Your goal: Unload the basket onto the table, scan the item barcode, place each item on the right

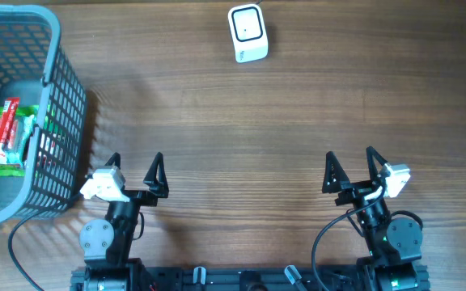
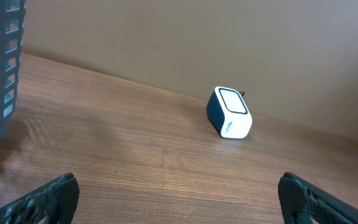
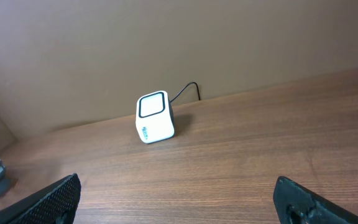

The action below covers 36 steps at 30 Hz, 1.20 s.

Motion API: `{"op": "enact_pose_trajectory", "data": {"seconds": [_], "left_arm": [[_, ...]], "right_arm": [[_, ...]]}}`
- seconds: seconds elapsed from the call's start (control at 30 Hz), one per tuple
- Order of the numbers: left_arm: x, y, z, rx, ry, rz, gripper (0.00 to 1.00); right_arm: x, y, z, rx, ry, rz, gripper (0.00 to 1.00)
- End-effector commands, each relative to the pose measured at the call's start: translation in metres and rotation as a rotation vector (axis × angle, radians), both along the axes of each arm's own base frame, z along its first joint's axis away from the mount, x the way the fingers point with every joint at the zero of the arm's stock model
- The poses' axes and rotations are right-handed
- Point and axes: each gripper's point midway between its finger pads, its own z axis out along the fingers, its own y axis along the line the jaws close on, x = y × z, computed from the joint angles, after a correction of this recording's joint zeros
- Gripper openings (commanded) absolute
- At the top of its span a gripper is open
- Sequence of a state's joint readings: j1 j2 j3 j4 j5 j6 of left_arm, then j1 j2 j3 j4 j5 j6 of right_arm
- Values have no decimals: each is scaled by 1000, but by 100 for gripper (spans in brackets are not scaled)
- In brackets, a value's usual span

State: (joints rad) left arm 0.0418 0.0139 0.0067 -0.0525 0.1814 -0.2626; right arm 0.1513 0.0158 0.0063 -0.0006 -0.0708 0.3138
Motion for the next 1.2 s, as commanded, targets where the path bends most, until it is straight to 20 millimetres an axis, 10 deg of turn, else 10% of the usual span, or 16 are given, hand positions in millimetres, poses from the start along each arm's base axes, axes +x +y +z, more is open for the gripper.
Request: {"op": "enact_pose_trajectory", "data": {"seconds": [0.0,1.17], "left_arm": [[0,0,-1,23,0,-4,100],[0,6,-2,25,2,28,100]], "right_arm": [[0,-1,1,8,-2,-4,100],[0,-1,1,8,-2,-4,100]]}}
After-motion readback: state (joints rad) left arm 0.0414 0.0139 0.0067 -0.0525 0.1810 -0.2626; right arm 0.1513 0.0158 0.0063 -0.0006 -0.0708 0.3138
